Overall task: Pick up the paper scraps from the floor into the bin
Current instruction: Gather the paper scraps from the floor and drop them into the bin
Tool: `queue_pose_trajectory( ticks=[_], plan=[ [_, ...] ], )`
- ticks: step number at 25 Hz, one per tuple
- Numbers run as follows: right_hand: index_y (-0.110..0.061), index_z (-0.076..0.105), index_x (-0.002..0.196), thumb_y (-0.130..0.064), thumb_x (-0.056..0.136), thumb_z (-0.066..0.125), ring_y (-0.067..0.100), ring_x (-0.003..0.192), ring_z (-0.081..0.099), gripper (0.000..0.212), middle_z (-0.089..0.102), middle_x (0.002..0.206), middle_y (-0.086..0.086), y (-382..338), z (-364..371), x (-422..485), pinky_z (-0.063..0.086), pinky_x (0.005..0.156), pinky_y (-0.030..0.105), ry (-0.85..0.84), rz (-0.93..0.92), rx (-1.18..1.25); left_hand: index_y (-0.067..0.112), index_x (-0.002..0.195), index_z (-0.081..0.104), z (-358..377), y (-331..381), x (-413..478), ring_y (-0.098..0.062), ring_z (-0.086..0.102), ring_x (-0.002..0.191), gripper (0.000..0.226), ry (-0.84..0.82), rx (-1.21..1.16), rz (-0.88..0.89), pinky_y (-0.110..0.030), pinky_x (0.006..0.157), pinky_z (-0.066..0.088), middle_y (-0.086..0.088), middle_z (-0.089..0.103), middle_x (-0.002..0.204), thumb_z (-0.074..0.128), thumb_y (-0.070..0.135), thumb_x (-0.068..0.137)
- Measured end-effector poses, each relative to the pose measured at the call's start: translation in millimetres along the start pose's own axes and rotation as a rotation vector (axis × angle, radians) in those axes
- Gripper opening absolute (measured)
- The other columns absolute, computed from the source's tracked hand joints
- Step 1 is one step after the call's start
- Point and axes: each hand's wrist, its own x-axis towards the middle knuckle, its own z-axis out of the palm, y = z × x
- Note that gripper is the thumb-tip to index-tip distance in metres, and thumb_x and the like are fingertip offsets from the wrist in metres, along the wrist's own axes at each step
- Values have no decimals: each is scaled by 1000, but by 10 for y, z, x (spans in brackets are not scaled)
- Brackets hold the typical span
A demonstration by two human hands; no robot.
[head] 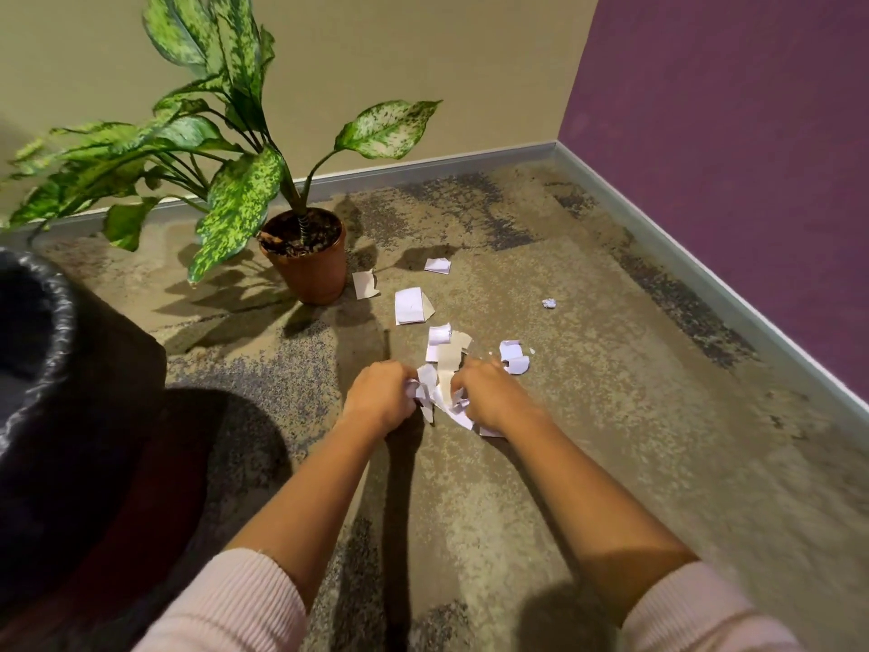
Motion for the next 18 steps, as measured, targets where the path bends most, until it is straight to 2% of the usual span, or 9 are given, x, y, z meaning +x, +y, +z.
queue_pose_trajectory(
  ticks=[3, 5, 7, 9, 12, 13, 15, 17, 18],
  plan=[
    [-8, 70, 87, 6, 75, 55, 29, 99, 59, 24, 66, 100, 9, 12, 15, -191, 51, 76, 31, -1, 65, 186, 22, 98, 70, -88, -14, -151, -33, 64, 93, 22, 47, -58, -1, -35, 75, 48, -9, 71, 95, 59, 17, 80],
    [-10, 62, 78, 4, 75, 51, 27, 89, 63, 19, 65, 87, 6, 11, -3, -295, 46, 63, 25, -17, 135, 314, 21, 90, 69, -191, -29, -251, -30, 65, 90, 16, 59, -112, -12, -33, 72, 47, -6, 71, 90, 61, 15, 77],
    [-8, 63, 82, -1, 78, 50, 28, 88, 64, 15, 66, 91, 11, 19, -50, -385, 45, 67, 28, -14, 196, 354, 22, 87, 68, -303, -46, -330, -29, 64, 91, 14, 67, -127, -15, -33, 73, 47, -5, 71, 91, 62, 15, 77],
    [-5, 67, 84, -3, 79, 51, 28, 91, 64, 17, 70, 98, 13, 15, -136, -466, 47, 73, 30, 11, 249, 423, 20, 94, 70, -425, -65, -397, -29, 64, 96, 16, 91, -126, -14, -35, 77, 49, -6, 71, 97, 66, 19, 79],
    [-8, 59, 72, -5, 82, 55, 22, 82, 64, 11, 73, 98, 13, -39, -346, -568, 48, 73, 30, 78, 284, 551, 20, 100, 70, -630, -61, -509, -28, 64, 98, 20, 134, -131, -21, -33, 76, 48, -6, 71, 101, 67, 22, 80],
    [-10, 58, 69, -5, 82, 57, 19, 76, 64, 14, 74, 96, 13, -62, -431, -587, 50, 72, 30, 97, 294, 569, 20, 98, 70, -692, -58, -545, -28, 64, 96, 19, 143, -147, -25, -33, 75, 49, -6, 71, 98, 65, 21, 80],
    [-11, 70, 74, -8, 81, 63, 13, 63, 64, 10, 74, 90, 14, -118, -611, -638, 53, 67, 30, 123, 315, 600, 17, 88, 70, -833, -28, -641, -30, 64, 90, 13, 162, -175, -21, -33, 71, 50, -7, 71, 90, 62, 19, 78],
    [-5, 75, 86, -10, 80, 67, 20, 65, 63, 11, 73, 84, 17, -191, -803, -692, 55, 71, 34, 137, 326, 619, 13, 76, 63, -1003, 5, -755, -32, 62, 87, 5, 201, -174, -2, -34, 67, 47, -9, 70, 84, 63, 18, 77],
    [-4, 75, 90, -10, 80, 67, 23, 66, 62, 14, 71, 81, 18, -231, -898, -718, 55, 75, 36, 142, 325, 618, 15, 70, 58, -1094, 26, -807, -33, 61, 86, 9, 221, -175, 5, -33, 65, 44, -10, 69, 82, 64, 18, 76]
  ],
)
